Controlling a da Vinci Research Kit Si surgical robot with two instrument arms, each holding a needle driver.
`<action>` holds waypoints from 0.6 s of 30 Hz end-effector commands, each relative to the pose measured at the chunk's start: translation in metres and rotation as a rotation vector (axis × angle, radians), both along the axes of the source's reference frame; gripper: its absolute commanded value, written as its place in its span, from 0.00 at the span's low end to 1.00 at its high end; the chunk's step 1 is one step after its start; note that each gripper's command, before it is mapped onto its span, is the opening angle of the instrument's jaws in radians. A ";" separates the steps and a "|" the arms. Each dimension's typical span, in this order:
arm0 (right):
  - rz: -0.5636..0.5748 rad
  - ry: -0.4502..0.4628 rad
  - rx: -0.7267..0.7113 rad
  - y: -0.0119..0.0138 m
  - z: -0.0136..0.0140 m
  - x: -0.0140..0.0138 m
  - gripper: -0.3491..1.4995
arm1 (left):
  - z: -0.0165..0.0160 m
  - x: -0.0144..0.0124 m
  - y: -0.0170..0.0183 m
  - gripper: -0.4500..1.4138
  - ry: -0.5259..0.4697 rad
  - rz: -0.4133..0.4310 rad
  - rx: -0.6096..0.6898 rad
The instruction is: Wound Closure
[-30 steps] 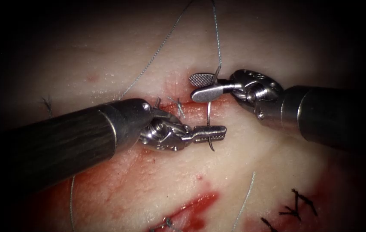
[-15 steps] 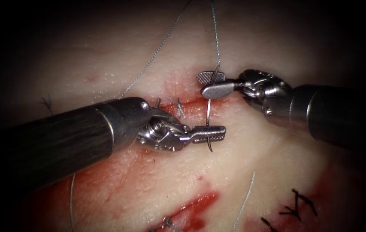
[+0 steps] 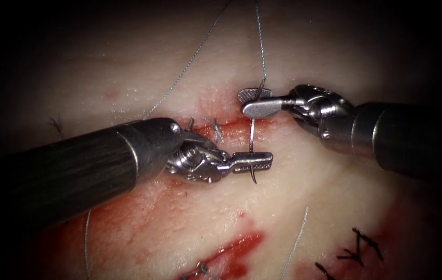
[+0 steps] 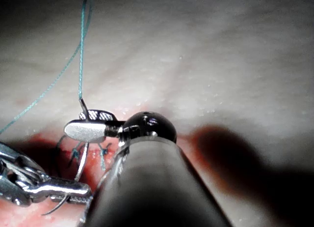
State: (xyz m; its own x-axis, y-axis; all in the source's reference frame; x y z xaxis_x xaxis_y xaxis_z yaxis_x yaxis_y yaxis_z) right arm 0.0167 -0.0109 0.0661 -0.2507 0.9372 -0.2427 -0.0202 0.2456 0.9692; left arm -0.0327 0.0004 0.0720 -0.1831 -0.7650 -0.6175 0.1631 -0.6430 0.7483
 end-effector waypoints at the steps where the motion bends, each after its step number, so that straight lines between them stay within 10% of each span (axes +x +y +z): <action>1: 0.005 -0.001 -0.002 0.0006 0.0005 0.0010 0.14 | 0.0003 -0.0006 0.0007 0.00 0.000 -0.001 -0.003; 3: 0.004 -0.007 -0.001 0.0005 0.0005 0.0010 0.00 | 0.0003 -0.0006 0.0007 0.00 0.000 -0.001 -0.003; 11: -0.015 -0.025 0.012 0.0002 0.0006 0.0015 0.15 | 0.0000 -0.0009 0.0005 0.00 0.000 -0.002 -0.004; 13: -0.016 -0.025 0.012 0.0002 0.0006 0.0015 0.00 | 0.0000 -0.0009 0.0004 0.00 0.000 -0.002 -0.004; 18: -0.001 -0.052 -0.035 0.0002 0.0007 0.0010 0.00 | 0.0000 -0.0009 0.0004 0.00 0.002 -0.002 -0.010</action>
State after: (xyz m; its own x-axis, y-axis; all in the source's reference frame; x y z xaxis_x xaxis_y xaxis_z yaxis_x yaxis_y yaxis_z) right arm 0.0168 -0.0111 0.0663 -0.2401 0.9252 -0.2939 -0.0794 0.2831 0.9558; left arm -0.0331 0.0000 0.0716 -0.1877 -0.7642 -0.6170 0.1629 -0.6437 0.7477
